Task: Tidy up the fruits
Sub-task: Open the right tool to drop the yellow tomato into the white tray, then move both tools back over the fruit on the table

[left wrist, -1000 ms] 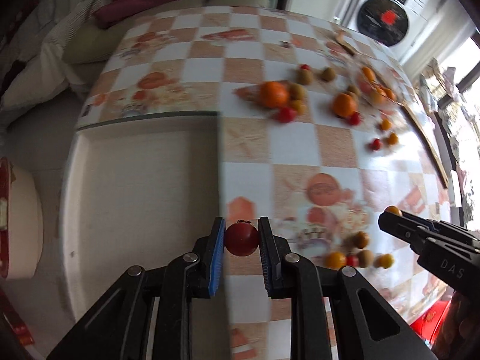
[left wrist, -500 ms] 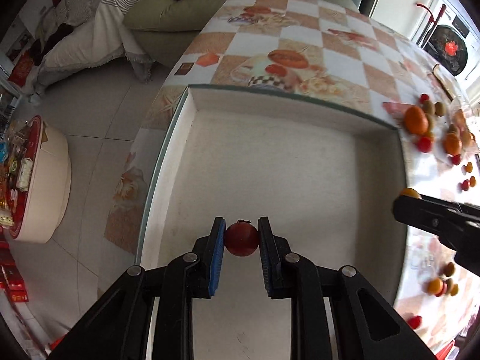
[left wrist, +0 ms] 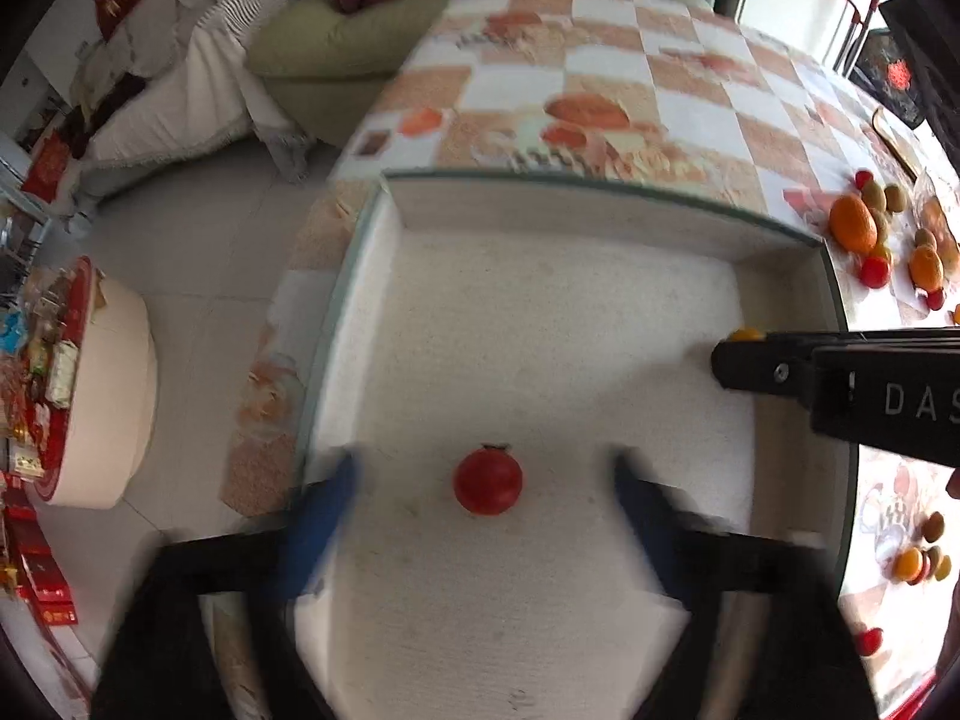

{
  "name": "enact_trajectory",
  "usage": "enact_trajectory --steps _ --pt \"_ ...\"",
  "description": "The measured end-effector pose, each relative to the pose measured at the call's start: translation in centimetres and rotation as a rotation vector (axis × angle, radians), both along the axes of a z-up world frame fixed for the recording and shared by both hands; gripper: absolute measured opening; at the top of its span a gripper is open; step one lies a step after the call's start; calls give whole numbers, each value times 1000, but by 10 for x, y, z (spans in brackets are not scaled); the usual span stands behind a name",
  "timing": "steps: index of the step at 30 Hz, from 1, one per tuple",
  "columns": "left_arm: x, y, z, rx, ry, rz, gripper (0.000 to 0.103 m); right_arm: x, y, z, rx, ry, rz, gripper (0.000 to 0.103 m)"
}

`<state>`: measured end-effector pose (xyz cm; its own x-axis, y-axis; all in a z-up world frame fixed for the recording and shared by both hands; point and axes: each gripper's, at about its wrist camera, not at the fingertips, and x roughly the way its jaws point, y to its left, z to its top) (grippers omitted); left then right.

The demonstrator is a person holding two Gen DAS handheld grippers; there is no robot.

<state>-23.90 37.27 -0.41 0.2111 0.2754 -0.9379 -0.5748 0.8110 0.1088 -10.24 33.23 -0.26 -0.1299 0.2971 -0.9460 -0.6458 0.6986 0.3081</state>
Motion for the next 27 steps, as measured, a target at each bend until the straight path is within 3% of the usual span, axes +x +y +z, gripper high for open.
enact_trajectory --steps 3,5,13,17,23,27 --pt "1 -2 1 9 4 -30 93 0 6 0 32 6 16 69" --pt "2 -1 0 -2 14 -34 93 0 7 6 48 -12 9 80" --pt "5 -20 20 3 1 -59 93 13 -31 41 158 -32 -124 81" --pt "21 -41 32 3 -11 -108 93 26 -69 55 153 -54 -197 81" --pt "52 -81 49 -22 -36 -197 93 41 -142 63 52 -137 -282 81" --pt "76 -110 61 -54 -59 -256 93 53 -195 54 -8 -141 -356 81"
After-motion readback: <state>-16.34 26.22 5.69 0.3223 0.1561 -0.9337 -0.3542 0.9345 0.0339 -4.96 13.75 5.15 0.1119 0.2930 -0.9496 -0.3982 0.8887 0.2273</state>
